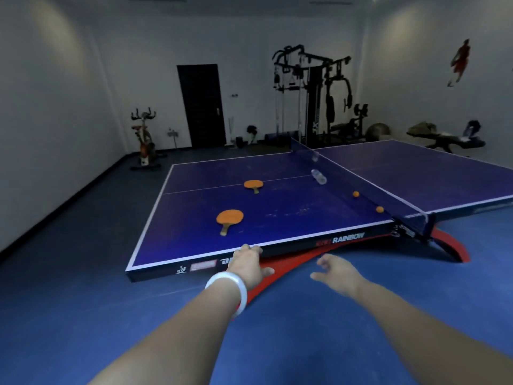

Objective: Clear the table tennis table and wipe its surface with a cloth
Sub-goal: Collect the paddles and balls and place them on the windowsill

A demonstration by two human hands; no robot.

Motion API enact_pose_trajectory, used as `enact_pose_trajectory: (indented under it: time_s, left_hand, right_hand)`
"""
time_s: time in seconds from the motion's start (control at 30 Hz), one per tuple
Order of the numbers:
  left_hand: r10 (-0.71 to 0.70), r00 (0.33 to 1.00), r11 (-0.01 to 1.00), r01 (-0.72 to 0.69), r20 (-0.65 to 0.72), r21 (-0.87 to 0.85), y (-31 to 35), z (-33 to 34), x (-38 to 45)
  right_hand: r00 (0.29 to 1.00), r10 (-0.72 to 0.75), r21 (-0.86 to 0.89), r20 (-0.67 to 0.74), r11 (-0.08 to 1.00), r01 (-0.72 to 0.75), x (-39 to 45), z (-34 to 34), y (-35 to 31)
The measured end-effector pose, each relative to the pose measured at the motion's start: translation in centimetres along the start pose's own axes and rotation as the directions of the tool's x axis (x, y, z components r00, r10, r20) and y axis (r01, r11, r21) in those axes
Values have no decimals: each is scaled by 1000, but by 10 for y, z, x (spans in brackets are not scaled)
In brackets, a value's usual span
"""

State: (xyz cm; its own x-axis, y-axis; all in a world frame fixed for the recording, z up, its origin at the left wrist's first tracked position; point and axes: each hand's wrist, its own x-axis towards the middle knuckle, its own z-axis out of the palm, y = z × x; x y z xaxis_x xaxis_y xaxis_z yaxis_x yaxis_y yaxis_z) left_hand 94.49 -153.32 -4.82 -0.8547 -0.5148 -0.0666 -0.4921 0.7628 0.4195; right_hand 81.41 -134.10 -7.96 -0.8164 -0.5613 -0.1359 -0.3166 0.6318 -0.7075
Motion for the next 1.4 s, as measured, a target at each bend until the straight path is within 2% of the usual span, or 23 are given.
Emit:
enact_pose_trajectory:
  time_s: [0.27, 0.5, 0.73, 0.93, 1.13, 1.4]
  left_hand:
    - [-73, 997, 996, 72, -19, -54, -111, -33, 35]
    - [-100, 995, 990, 101, 20, -96, -167, -23, 80]
    - [-104, 991, 986, 114, 82, -125, -161, 10, 149]
    - [-127, 989, 982, 135, 70, -129, -134, 18, 244]
    - [-159, 983, 978, 170, 93, -120, -105, 31, 325]
    - [-221, 970, 958, 235, 102, -164, -123, 39, 400]
  right_hand:
    - [996, -22, -10, 90, 1000, 23, 65, 87, -74]
    - [991, 20, -2, 135, 1000, -19, 119, 131, -93]
    - [984, 49, 13, 171, 999, -52, 187, 129, -73]
    - [984, -8, 6, 180, 1000, 7, 289, 93, -52]
    - [968, -15, -66, 249, 997, 32, 382, 63, -33]
    - [940, -5, -70, 342, 997, 31, 479, 87, -44]
